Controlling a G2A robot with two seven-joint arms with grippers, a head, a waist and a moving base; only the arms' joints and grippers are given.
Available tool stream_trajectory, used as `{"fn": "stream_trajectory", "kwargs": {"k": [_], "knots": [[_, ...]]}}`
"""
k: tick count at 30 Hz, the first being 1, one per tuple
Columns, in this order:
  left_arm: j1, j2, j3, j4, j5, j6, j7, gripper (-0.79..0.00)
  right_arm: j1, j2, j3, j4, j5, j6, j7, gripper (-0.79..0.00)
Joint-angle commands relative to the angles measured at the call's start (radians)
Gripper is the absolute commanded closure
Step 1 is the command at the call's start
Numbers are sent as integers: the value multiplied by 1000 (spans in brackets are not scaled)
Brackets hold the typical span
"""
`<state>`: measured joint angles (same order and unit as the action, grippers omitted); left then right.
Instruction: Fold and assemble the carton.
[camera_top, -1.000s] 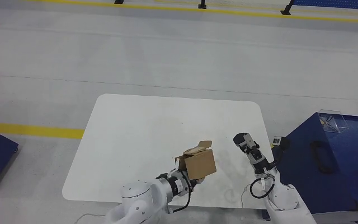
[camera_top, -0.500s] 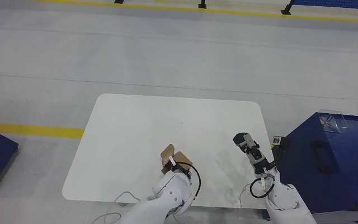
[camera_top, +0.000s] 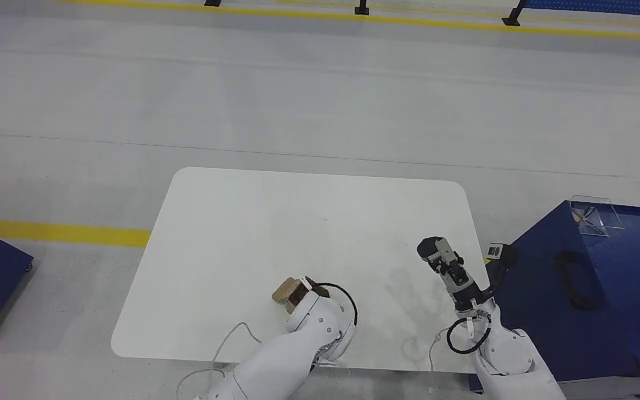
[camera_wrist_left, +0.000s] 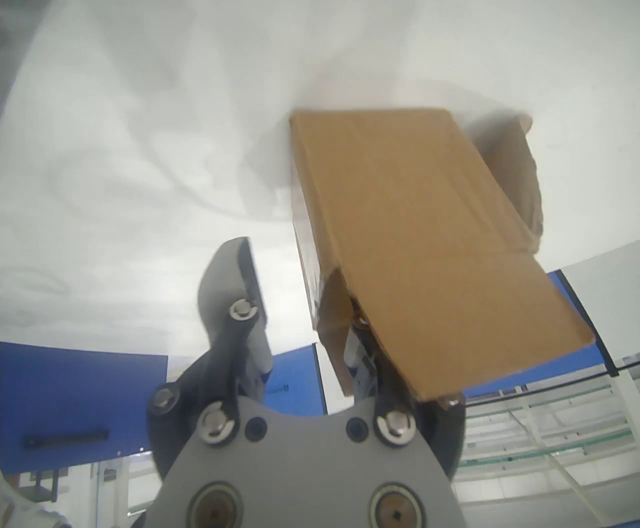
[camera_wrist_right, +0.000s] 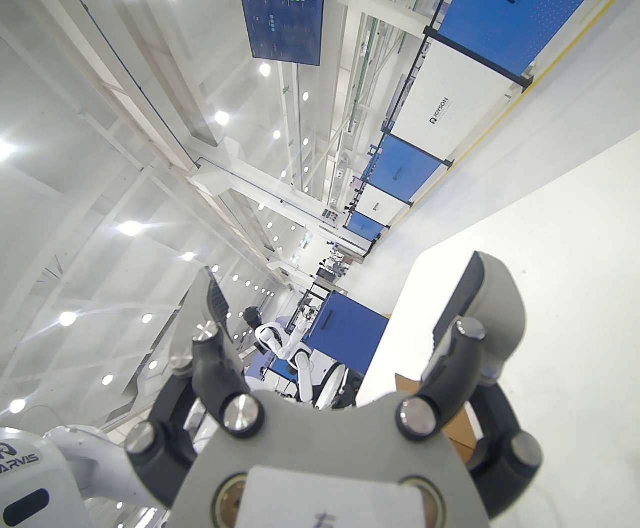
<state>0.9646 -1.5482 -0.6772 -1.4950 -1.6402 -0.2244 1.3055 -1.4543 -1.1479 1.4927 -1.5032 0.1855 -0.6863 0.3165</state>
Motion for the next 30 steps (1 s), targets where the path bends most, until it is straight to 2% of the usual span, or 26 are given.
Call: {"fn": "stream_trajectory", "kwargs": {"k": [1,3,5,7,9,11,14,16,17,23,26,27,29,30], "knots": [[38,7,-8,-82,49,0,-22,-785,0,0,0,0,0,0,0,-785],[96,22,-23,-191,141,5,-24,-785,0,0,0,0,0,0,0,-785],[173,44,-44,-336,288,14,-66,-785,0,0,0,0,0,0,0,-785],[267,68,-53,-467,400,82,-133,-785,0,0,0,0,0,0,0,-785],[336,95,-67,-555,507,201,-268,-785,0,0,0,0,0,0,0,-785],[398,121,-93,-577,600,303,-394,-785,0,0,0,0,0,0,0,-785],[470,154,-159,-577,694,398,-595,-785,0,0,0,0,0,0,0,-785],[503,173,-197,-559,694,436,-838,-785,0,0,0,0,0,0,0,-785],[506,177,-203,-549,693,447,-889,-785,0,0,0,0,0,0,0,-785],[506,177,-203,-549,693,447,-889,-785,0,0,0,0,0,0,0,-785],[506,177,-203,-549,693,447,-889,-785,1,-1,12,-32,-51,-44,-37,-785],[493,177,-190,-567,705,446,-968,-785,4,-3,-2,-40,-82,-31,-33,-785],[471,190,-204,-572,897,479,-1005,-785,31,-3,-30,-59,-112,41,18,-785],[478,198,-208,-599,1020,506,-969,-785,51,-1,-32,-61,-181,105,27,-785]]}}
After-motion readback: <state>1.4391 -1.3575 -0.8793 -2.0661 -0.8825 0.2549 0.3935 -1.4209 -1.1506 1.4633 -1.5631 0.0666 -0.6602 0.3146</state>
